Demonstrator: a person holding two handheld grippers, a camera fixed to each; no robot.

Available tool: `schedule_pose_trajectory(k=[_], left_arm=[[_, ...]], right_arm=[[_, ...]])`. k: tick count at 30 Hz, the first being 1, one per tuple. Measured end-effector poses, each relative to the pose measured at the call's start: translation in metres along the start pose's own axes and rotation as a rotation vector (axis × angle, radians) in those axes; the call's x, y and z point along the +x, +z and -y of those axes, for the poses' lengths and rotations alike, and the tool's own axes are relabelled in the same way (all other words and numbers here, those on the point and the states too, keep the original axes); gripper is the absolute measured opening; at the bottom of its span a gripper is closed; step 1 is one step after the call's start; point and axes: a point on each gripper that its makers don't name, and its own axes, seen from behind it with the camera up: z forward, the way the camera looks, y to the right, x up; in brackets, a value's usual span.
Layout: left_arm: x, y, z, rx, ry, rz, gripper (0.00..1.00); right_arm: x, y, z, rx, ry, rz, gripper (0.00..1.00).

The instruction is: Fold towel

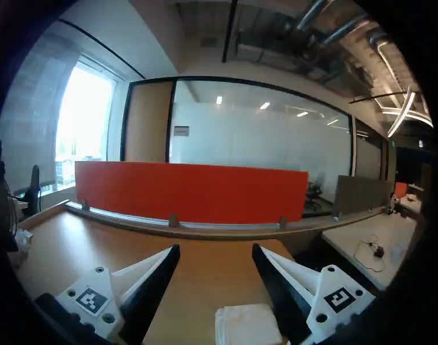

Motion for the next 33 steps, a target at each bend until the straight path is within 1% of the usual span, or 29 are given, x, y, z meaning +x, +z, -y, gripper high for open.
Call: schedule_pose_trajectory(k=[6, 12, 21, 24, 27, 33], left_arm=[[0.012, -0.001, 0.005, -0.014, 0.004, -0.033, 0.79], [0.023, -0.005, 0.012, -0.020, 0.007, -0.070, 0.79], [0.039, -0.011, 0.022, -0.022, -0.009, -0.125, 0.79], [0.042, -0.011, 0.025, -0.019, 0.001, -0.139, 0.79], [0.043, -0.011, 0.027, -0.018, 0.012, -0.149, 0.79], [0.042, -0.010, 0.026, -0.024, 0.017, -0.164, 0.79]], right_arm=[[0.013, 0.002, 0.034, 0.022, -0.001, -0.018, 0.97], [0.020, 0.005, 0.067, 0.037, 0.009, -0.033, 0.97], [0.029, 0.004, 0.109, 0.060, 0.033, -0.053, 0.97], [0.030, 0.006, 0.121, 0.073, 0.040, -0.058, 0.97], [0.030, 0.007, 0.126, 0.073, 0.041, -0.055, 0.97], [0.034, 0.007, 0.135, 0.073, 0.035, -0.047, 0.97]])
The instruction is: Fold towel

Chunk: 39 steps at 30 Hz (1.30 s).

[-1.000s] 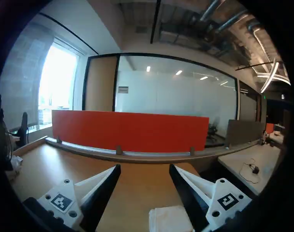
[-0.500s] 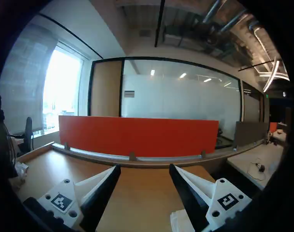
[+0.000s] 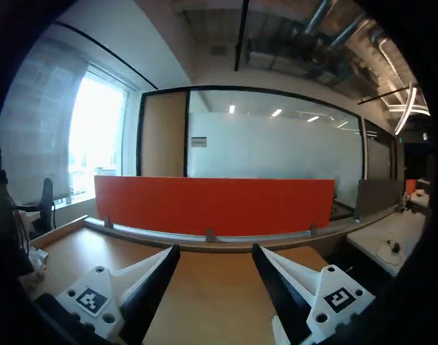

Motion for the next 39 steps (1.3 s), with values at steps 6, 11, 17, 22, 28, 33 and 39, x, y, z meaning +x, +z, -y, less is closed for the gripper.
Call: schedule_pose_trajectory(k=[6, 11, 17, 22, 28, 33, 39], left_arm=[[-0.008, 0.001, -0.001, -0.006, 0.028, -0.003, 0.79], [-0.017, -0.001, 0.000, -0.008, 0.054, -0.007, 0.79], [-0.026, -0.004, -0.001, -0.017, 0.070, -0.032, 0.79], [-0.035, -0.006, -0.002, -0.019, 0.091, -0.061, 0.79], [-0.054, -0.007, -0.002, -0.005, 0.108, -0.091, 0.79], [-0.073, -0.006, 0.000, 0.007, 0.086, -0.107, 0.79], [-0.097, -0.006, 0.003, 0.019, 0.066, -0.123, 0.79]], right_arm=[[0.004, -0.002, 0.010, 0.000, 0.002, 0.007, 0.97], [0.005, -0.004, 0.018, 0.000, 0.010, 0.010, 0.97], [0.007, -0.006, 0.026, 0.003, 0.006, 0.018, 0.97], [0.005, -0.008, 0.033, 0.007, 0.023, 0.017, 0.97], [-0.007, -0.005, 0.040, 0.019, 0.041, 0.025, 0.97], [-0.016, -0.001, 0.045, 0.025, 0.044, 0.022, 0.97], [-0.029, 0.003, 0.050, 0.034, 0.039, 0.014, 0.97]])
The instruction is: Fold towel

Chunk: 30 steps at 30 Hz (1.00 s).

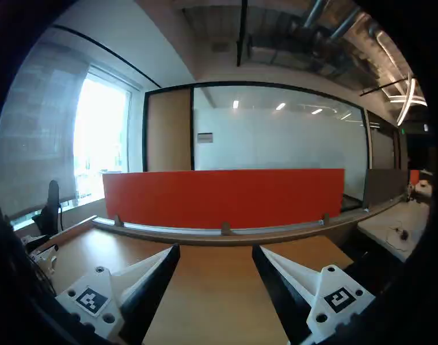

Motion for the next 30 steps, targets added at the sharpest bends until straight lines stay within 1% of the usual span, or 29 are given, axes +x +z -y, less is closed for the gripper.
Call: schedule_pose_trajectory(k=[3, 9, 15, 24, 30], left_arm=[[-0.014, -0.001, 0.002, 0.009, -0.001, 0.001, 0.79], [-0.044, -0.002, 0.004, 0.015, -0.019, 0.004, 0.79], [-0.066, -0.003, 0.005, 0.022, -0.022, 0.005, 0.79], [-0.089, -0.006, 0.004, 0.030, -0.047, 0.008, 0.79], [-0.098, -0.007, 0.008, 0.037, -0.052, 0.003, 0.79]], right_arm=[[-0.009, 0.002, -0.001, -0.001, -0.001, -0.005, 0.97], [-0.024, 0.002, -0.007, -0.014, -0.005, -0.018, 0.97], [-0.035, 0.002, -0.013, -0.022, -0.016, -0.025, 0.97], [-0.048, 0.001, -0.023, -0.044, -0.014, -0.033, 0.97], [-0.056, -0.001, -0.028, -0.049, -0.032, -0.032, 0.97]])
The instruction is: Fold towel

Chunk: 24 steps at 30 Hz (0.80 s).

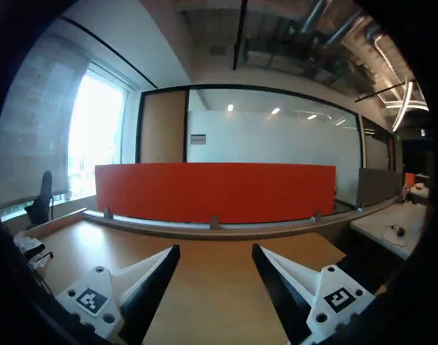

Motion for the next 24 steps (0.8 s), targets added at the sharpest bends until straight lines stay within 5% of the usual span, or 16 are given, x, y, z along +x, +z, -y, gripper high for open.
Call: schedule_pose_trajectory(k=[24], left_arm=[[-0.011, 0.003, 0.003, -0.002, -0.016, 0.025, 0.79]], right_arm=[[-0.011, -0.005, -0.004, 0.002, 0.010, 0.017, 0.97]])
